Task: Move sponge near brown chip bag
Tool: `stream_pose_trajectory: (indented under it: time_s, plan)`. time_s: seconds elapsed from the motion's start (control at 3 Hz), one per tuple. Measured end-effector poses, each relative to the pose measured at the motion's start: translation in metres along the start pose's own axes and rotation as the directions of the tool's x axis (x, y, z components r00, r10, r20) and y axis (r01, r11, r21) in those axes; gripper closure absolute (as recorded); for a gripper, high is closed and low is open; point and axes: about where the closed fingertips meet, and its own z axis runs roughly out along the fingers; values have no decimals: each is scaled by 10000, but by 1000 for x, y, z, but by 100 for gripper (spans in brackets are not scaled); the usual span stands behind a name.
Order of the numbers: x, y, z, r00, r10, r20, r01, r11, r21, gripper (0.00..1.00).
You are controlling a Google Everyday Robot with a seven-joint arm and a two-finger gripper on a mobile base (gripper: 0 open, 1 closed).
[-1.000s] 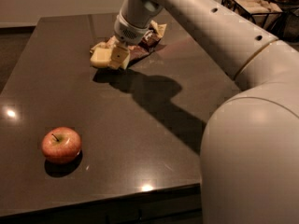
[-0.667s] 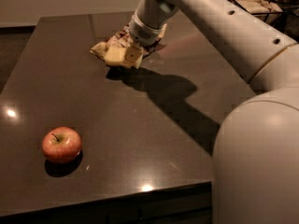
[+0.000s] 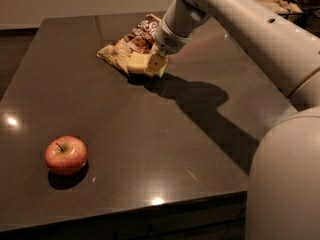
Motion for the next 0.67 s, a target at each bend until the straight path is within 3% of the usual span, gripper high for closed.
stream_pose_trajectory:
  time_s: [0.33, 0.67]
  plan:
    - [9, 0, -2, 9993, 329, 167, -329, 9995, 17, 13]
    - [14, 2, -3, 9978, 554, 367, -561, 9982, 207, 0]
